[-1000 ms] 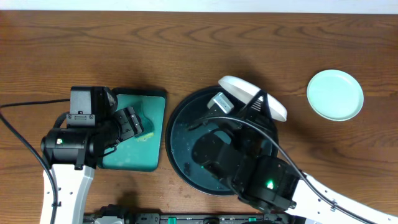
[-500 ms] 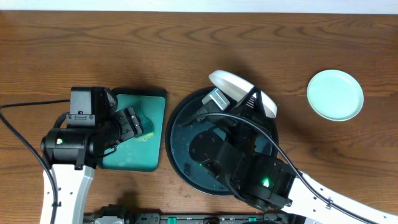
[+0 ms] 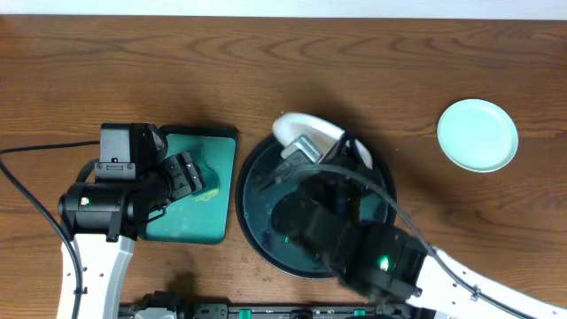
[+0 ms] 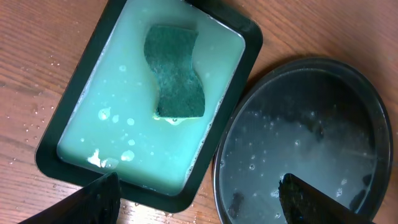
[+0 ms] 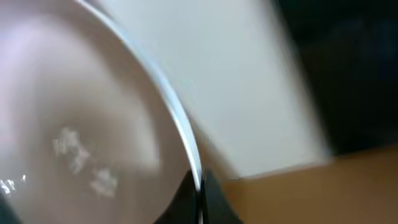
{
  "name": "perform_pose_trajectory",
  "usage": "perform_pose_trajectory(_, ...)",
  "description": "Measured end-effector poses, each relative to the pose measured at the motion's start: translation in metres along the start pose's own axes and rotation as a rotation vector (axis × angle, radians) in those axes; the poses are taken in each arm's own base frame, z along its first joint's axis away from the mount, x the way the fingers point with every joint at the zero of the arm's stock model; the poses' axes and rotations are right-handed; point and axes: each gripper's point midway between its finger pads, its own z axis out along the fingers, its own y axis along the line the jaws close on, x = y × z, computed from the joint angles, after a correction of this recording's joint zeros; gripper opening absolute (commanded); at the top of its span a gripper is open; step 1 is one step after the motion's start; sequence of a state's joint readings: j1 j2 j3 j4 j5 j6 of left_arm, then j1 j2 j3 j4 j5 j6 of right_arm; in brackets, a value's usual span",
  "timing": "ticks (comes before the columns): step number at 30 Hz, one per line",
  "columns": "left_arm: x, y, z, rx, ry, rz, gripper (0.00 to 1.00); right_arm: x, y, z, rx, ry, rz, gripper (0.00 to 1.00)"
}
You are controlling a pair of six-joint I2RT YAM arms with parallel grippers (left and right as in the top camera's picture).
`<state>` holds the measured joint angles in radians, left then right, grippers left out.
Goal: Clean dirty plates on tray and stack at the side
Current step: 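Carry the white plate over the black tray toward the right, then lower the white plate onto the pale green plate stack, release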
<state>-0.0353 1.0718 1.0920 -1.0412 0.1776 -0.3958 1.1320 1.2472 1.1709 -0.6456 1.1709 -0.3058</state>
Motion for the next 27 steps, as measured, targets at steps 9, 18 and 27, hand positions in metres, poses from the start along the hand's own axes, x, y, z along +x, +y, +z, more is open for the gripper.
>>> perform_pose_trajectory(9, 0.0, 0.0, 0.0, -0.001, 0.002, 0.0, 0.82, 0.119, 0.094, 0.096, -0.449, 0.523, 0.675, 0.02)
perform_pose_trajectory(18, 0.001, 0.0, 0.0, -0.002, 0.002, 0.0, 0.82, 0.229, 0.055, 0.152, -0.318, 0.808, 1.235, 0.01)
perform_pose_trajectory(27, 0.001, 0.0, 0.0, -0.002, 0.002, 0.0, 0.82, 0.344, -0.02, 0.151, -0.016, 0.933, 1.691, 0.02)
